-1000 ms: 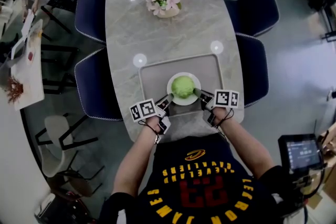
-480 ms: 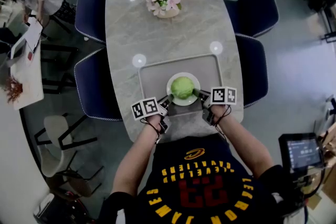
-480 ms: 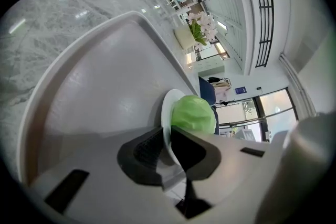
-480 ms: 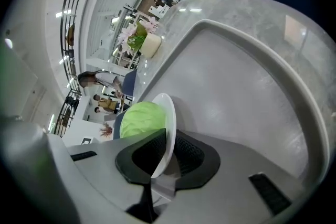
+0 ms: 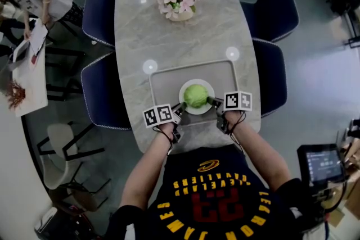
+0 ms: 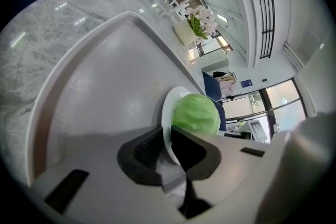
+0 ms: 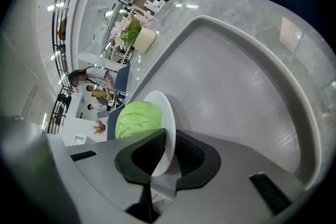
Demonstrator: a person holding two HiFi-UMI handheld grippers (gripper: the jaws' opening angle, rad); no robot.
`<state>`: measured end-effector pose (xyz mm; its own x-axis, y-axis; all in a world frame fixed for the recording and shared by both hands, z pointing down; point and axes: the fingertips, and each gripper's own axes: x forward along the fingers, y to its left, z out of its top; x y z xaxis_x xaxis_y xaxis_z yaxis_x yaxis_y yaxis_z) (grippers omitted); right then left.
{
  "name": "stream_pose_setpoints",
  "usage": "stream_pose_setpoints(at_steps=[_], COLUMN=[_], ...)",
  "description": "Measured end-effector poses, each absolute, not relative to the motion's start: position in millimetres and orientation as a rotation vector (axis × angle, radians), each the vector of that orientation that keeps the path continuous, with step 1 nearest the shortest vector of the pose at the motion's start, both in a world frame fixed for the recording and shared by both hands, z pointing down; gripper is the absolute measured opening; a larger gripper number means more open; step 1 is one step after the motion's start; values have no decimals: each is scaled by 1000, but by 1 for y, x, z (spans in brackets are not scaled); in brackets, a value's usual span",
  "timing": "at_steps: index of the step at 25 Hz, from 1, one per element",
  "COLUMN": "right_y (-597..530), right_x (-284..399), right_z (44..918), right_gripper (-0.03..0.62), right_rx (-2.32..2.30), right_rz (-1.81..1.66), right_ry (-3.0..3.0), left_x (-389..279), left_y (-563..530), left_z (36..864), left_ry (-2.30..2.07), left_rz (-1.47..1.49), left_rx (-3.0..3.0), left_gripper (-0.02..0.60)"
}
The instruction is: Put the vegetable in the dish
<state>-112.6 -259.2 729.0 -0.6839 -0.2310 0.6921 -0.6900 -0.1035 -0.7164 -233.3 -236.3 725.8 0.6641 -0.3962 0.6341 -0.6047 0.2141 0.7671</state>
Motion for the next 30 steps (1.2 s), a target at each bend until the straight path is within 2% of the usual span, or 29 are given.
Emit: stream_pose_setpoints(at_steps=[11, 18, 26, 28, 29, 30], right_y=[-273, -290, -286, -283, -280, -278], right_x=[-87, -71, -86, -95, -100, -103], right_z=[722, 696, 659, 644, 637, 631], right_gripper=[57, 55, 55, 54, 54, 17], right_rx=[1088, 1158, 1116, 1048, 1021, 1004], right_rz=[1934, 1825, 1721, 1736, 1737, 1726], right_ry=[-1846, -1963, -2188, -2295, -2336, -2368], left_x=[-249, -267, -266, -258, -254, -251], left_y=[-243, -249, -244, -242, -241, -240], left_z=[727, 716, 685, 667, 658, 650], left_ry=[-958, -1047, -1065, -1024, -1005, -992], left_rz=[192, 214, 189, 131, 102, 82], left_rx=[1412, 1459, 1560, 1614, 1642, 1669], left_gripper=[40, 40, 40, 27, 0, 0])
